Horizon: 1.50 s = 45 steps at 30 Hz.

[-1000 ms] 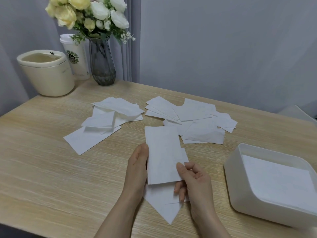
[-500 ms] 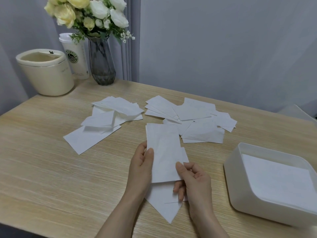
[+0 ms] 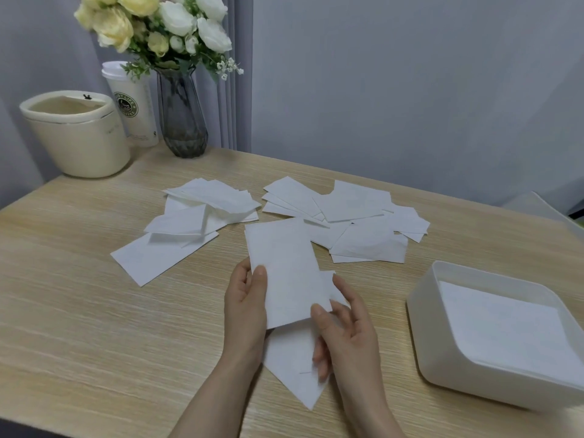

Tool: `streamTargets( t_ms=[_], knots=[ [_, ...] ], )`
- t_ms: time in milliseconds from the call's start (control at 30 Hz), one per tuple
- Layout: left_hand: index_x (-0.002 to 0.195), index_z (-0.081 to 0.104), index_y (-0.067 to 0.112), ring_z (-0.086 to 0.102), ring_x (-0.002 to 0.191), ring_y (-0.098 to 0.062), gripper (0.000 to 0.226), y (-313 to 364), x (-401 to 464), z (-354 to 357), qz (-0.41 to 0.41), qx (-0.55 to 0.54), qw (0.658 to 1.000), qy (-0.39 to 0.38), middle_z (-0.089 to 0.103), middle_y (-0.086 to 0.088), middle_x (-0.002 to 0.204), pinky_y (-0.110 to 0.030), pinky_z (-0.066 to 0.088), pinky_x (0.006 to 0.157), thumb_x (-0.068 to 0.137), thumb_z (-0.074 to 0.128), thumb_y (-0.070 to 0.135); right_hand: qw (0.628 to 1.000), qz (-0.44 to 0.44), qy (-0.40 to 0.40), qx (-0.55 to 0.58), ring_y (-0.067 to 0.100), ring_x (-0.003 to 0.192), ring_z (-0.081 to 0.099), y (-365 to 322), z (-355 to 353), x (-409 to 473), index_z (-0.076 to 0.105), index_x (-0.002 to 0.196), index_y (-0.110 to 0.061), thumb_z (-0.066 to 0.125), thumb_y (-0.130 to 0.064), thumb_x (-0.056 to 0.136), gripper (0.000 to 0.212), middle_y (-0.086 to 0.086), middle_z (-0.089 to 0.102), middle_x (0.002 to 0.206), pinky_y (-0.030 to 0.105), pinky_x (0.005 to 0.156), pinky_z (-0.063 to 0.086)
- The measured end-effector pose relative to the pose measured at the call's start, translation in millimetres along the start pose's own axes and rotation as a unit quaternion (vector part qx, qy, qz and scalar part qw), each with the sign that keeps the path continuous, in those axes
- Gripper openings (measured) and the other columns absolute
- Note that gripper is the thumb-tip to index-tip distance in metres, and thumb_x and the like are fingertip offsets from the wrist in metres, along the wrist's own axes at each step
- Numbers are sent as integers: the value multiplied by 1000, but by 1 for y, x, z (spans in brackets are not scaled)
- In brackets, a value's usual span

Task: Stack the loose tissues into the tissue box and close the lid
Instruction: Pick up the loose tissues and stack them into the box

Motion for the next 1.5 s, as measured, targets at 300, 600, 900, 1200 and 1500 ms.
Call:
streamTargets(
  t_ms=[300,600,900,1200,1500],
  knots=[
    [108,61,20,69,87,-24,18,9,-22,11,16,-25,999,28,74,-7,99,-42,53,77,103,45,15,999,-17,13,27,22,42,44,7,24,-24,61,114,-54,66,-34,77,43,17,51,53,29,51,43],
    [113,59,16,70,86,-13,26,21,-32,13,11,-82,996,-10,75,-3,99,-23,56,65,94,55,-1,983,-81,-21,-162,-1,64,49,-39,-18,-18,71,94,-40,57,-1,92,41,-21,66,81,10,62,39],
    [114,69,25,51,65,-25,43,39,-35,49,40,36,987,-153,61,-16,81,-25,48,46,73,72,10,963,-163,47,-211,6,61,43,-102,-98,-25,69,100,-39,65,-5,87,37,-14,47,65,14,58,37],
    [103,74,37,57,77,6,26,18,-63,139,74,214,933,-278,67,24,88,-9,42,74,84,74,20,920,-183,212,-275,5,65,46,-132,-197,-24,70,89,-30,69,-14,86,17,-20,59,74,21,68,39],
    [109,72,35,36,122,14,38,-4,-80,183,270,365,837,-306,55,39,92,-26,-11,117,82,48,48,875,-143,264,-379,17,103,52,-119,-251,-18,66,79,-42,60,-32,87,14,-19,65,84,55,102,36]
  ],
)
Point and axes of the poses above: each hand's wrist, its own x-axis towards the middle knuckle, its own z-axis out of the palm, y = z × x, the point moved 6 cm from there along x, towards the middle knuckle
